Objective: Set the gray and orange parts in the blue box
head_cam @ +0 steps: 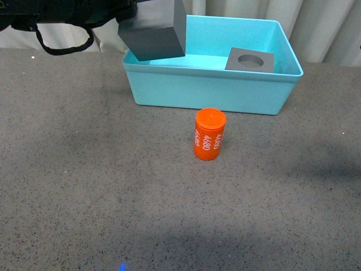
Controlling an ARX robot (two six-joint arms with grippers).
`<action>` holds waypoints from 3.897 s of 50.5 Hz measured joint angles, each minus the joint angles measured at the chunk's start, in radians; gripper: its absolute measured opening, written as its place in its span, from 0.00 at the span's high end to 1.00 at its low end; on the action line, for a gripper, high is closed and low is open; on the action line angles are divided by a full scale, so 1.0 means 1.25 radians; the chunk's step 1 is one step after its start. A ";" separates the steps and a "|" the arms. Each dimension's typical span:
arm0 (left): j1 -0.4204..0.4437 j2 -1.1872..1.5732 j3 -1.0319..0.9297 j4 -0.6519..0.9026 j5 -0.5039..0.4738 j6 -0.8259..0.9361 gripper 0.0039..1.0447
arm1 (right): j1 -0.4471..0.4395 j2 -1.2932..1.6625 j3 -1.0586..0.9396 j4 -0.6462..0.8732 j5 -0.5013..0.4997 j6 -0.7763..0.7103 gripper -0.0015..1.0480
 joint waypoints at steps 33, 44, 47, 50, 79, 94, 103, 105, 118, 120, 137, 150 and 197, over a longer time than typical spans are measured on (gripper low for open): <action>-0.002 0.004 -0.013 0.035 0.005 -0.011 0.36 | 0.000 0.000 0.000 0.000 0.000 0.000 0.09; -0.002 -0.049 -0.063 0.052 -0.015 -0.023 0.05 | 0.000 0.000 0.000 0.000 0.000 0.000 0.09; 0.000 -0.083 -0.092 0.056 -0.022 -0.031 0.07 | 0.000 0.000 0.000 0.000 0.000 0.000 0.09; 0.004 -0.128 -0.134 0.069 -0.041 -0.038 0.06 | 0.000 0.000 0.000 0.000 0.000 0.000 0.09; 0.042 -0.754 -0.773 0.201 -0.174 0.188 0.56 | 0.000 -0.001 0.000 0.000 0.000 0.000 0.09; 0.102 -0.933 -0.862 0.110 -0.114 0.203 0.97 | 0.000 -0.001 0.000 0.000 0.000 0.000 0.09; 0.176 -0.996 -0.918 0.095 -0.041 0.206 0.97 | 0.001 -0.002 0.000 0.000 0.000 0.000 0.09; 0.182 -1.028 -0.920 0.069 -0.041 0.206 0.97 | 0.000 -0.002 0.000 0.000 0.001 0.000 0.09; 0.183 -1.186 -0.921 -0.070 -0.035 0.206 0.97 | 0.000 -0.002 0.000 0.000 0.000 0.000 0.09; 0.183 -1.212 -0.921 -0.094 -0.035 0.206 0.97 | 0.000 -0.002 0.000 0.000 0.000 0.000 0.09; 0.183 -1.359 -0.922 -0.233 -0.035 0.206 0.97 | 0.000 -0.002 0.000 0.000 0.000 0.000 0.09; 0.183 -1.442 -0.922 -0.314 -0.035 0.206 0.97 | 0.000 -0.002 0.000 0.000 0.000 0.000 0.09; 0.183 -1.652 -0.921 -0.529 -0.035 0.207 0.50 | 0.052 0.149 0.052 0.124 -0.086 -0.280 0.09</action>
